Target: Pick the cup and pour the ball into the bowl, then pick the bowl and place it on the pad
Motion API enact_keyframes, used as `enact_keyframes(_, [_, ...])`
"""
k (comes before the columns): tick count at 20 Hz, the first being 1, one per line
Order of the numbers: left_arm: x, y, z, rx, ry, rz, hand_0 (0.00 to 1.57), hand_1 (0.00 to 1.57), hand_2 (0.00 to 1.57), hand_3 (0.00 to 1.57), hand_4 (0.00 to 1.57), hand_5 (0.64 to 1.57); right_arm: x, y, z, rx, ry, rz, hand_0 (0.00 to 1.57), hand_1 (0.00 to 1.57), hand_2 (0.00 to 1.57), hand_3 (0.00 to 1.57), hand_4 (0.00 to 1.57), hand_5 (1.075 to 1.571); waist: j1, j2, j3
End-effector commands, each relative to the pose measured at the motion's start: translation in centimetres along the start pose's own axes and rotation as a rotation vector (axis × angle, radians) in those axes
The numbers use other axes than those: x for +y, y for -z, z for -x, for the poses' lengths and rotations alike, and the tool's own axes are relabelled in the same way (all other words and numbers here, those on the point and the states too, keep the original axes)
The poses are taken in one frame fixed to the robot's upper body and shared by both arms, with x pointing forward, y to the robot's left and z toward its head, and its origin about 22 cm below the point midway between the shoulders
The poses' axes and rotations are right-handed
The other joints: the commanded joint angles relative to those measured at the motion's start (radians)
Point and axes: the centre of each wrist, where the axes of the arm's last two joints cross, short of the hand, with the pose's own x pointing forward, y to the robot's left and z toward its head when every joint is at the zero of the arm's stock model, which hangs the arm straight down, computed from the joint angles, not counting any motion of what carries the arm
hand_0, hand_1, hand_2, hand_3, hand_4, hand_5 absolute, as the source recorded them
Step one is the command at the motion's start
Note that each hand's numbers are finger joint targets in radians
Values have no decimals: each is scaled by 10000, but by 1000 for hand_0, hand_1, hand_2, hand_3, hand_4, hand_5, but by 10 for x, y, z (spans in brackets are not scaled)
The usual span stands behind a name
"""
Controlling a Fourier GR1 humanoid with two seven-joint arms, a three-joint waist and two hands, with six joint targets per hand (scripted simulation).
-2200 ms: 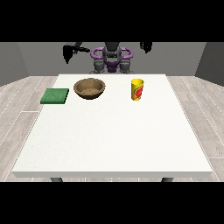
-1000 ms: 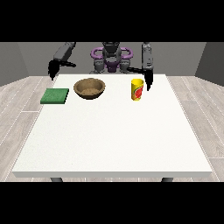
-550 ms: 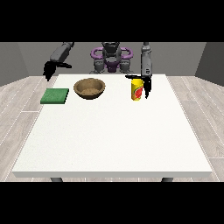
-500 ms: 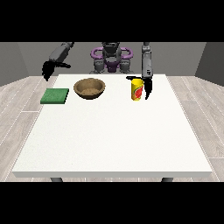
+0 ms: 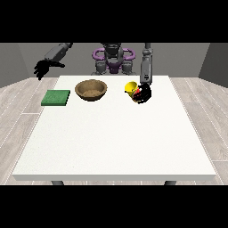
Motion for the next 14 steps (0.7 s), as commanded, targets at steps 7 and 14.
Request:
enact_keyframes(7, [-46,5,-30,145,2223,1742,1373,1373,1571,1571,1016,1532,-51,-35,23,2066,-165,1217,0,0,56,0,0,1558,990,-2194,-26])
enact_keyframes(14, [-74,11,-55,240,4176,3149,1375,1375,1571,1571,1143,1567,-57,-85,51,3333,-408,1990,0,0,0,0,0,1560,1803,-3613,-27])
